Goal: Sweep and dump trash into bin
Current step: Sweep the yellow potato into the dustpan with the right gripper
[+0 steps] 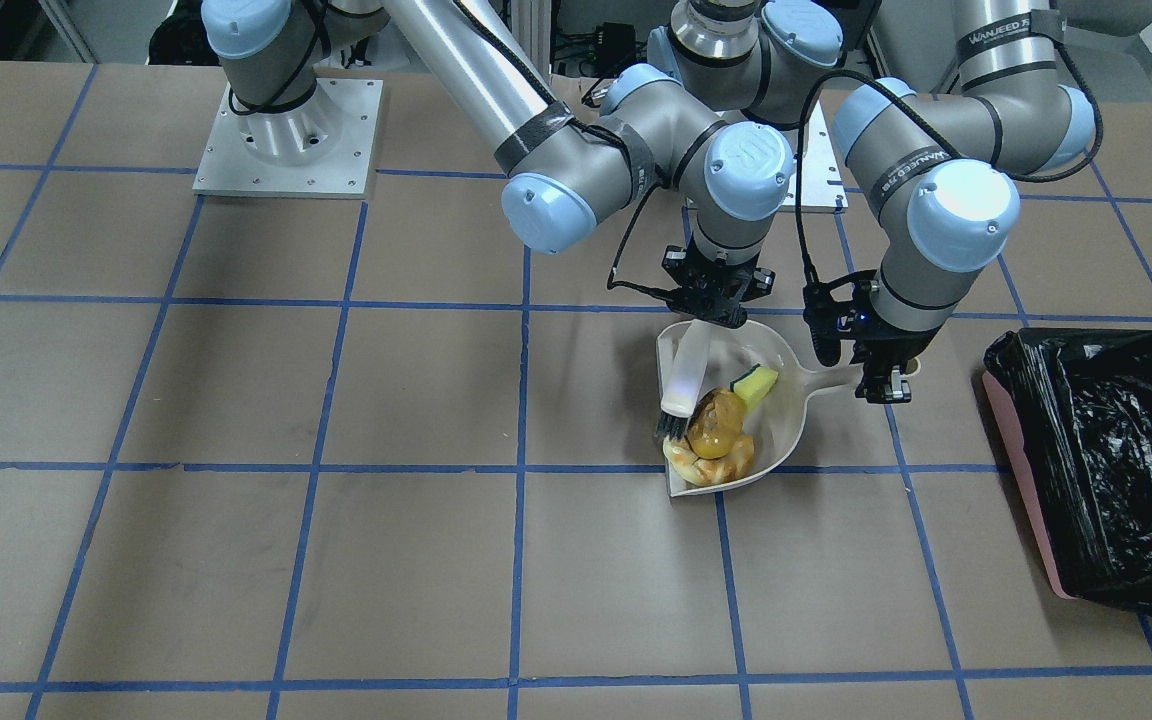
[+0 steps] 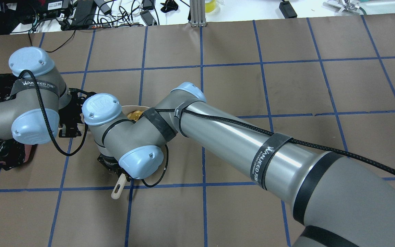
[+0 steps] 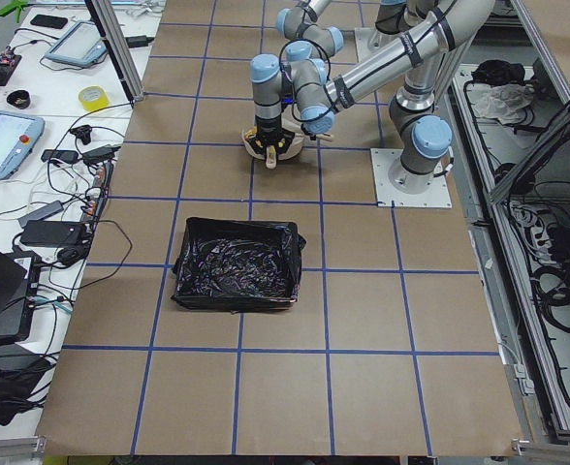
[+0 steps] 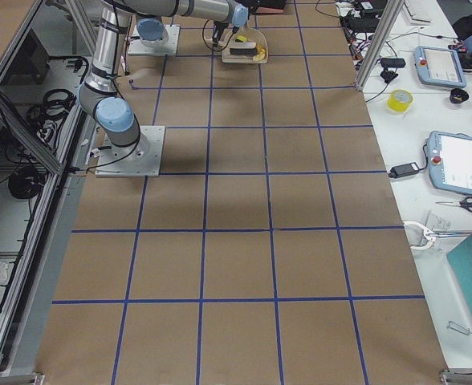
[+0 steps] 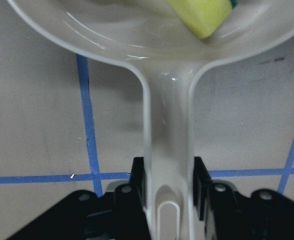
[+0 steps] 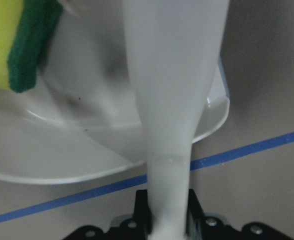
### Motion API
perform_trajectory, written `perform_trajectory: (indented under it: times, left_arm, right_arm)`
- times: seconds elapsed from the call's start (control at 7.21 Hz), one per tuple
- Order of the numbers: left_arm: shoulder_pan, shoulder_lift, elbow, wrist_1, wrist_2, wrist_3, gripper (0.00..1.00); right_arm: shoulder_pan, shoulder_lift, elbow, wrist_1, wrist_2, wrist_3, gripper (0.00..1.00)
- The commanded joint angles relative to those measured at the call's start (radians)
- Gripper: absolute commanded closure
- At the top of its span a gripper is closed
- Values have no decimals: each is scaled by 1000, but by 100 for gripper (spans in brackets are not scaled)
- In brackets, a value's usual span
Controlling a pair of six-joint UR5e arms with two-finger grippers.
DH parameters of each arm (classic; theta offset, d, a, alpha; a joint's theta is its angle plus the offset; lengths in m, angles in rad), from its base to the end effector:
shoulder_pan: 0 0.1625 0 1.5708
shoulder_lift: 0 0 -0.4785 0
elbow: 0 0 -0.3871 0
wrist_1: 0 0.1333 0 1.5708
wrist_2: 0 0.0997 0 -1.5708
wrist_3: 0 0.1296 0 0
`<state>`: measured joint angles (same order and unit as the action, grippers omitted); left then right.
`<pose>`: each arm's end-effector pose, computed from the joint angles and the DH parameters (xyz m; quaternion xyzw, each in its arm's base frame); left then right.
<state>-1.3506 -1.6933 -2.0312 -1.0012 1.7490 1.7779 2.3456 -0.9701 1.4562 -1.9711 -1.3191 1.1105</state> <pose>-0.0029 -0.4922 0.2955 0.7001 0.7085 0.0784 0.0426 0.6089 -0.3853 0.2428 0.1709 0.9763 0.1265 0.0393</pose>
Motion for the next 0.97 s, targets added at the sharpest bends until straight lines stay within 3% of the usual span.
perform_trajectory:
  times: [0.0, 0.42, 0.83]
  left_arm:
    - [8, -2, 5, 3, -6, 3, 100]
    - [92, -2, 6, -5, -106, 61, 100]
    - [269, -5, 70, -26, -193, 252, 100]
  right_arm:
    - [-8, -60, 3, 113, -23, 2, 100]
    - [-92, -127, 6, 209, -103, -62, 100]
    - [-347, -205, 30, 265, -106, -374, 100]
